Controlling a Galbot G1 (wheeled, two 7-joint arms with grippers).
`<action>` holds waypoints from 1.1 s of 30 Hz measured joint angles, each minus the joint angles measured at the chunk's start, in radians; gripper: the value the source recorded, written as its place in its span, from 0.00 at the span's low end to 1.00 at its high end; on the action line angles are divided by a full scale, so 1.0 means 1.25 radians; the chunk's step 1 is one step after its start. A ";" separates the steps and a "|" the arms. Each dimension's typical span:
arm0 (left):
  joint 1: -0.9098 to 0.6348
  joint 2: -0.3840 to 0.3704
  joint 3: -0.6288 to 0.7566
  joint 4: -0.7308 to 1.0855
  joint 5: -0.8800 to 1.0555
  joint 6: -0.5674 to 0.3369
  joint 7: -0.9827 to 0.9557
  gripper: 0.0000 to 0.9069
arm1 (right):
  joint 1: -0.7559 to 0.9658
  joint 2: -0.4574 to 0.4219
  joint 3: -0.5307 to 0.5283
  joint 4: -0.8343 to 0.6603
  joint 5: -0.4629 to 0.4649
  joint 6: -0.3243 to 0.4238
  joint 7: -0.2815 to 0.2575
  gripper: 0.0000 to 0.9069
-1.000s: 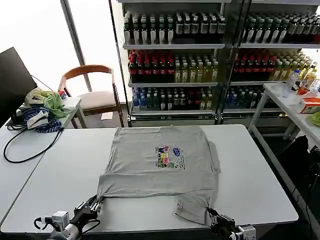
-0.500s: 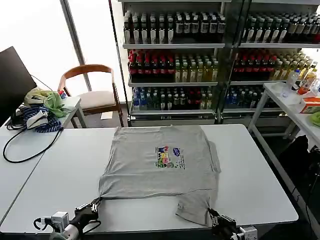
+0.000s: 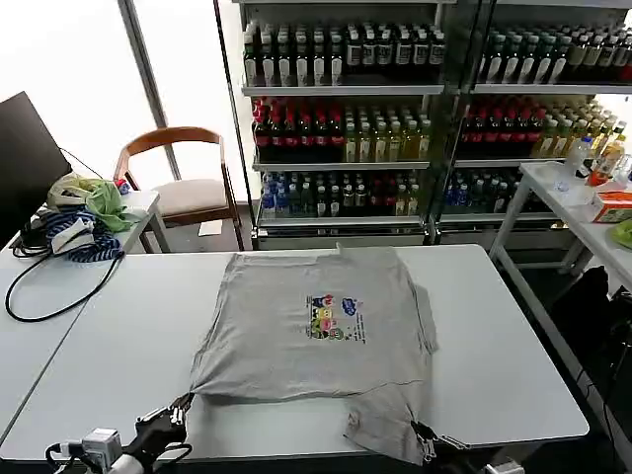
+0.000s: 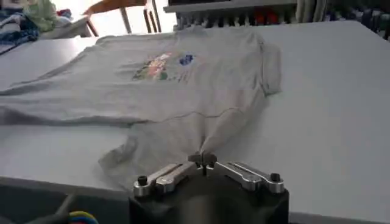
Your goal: Fold and organize the clothes.
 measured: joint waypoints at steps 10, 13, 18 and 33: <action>0.094 0.002 -0.061 -0.062 -0.014 0.016 -0.006 0.00 | -0.048 -0.017 0.015 0.027 0.008 0.031 -0.020 0.00; 0.104 0.004 -0.074 -0.071 -0.020 0.020 -0.009 0.00 | -0.045 -0.016 0.021 0.027 0.014 0.042 -0.024 0.00; 0.107 0.016 -0.096 -0.075 -0.035 0.025 -0.013 0.00 | -0.021 -0.014 0.025 0.026 0.029 0.047 -0.026 0.00; 0.011 0.109 -0.085 -0.028 -0.101 0.020 -0.016 0.00 | 0.171 0.011 -0.036 -0.028 0.048 0.017 -0.004 0.00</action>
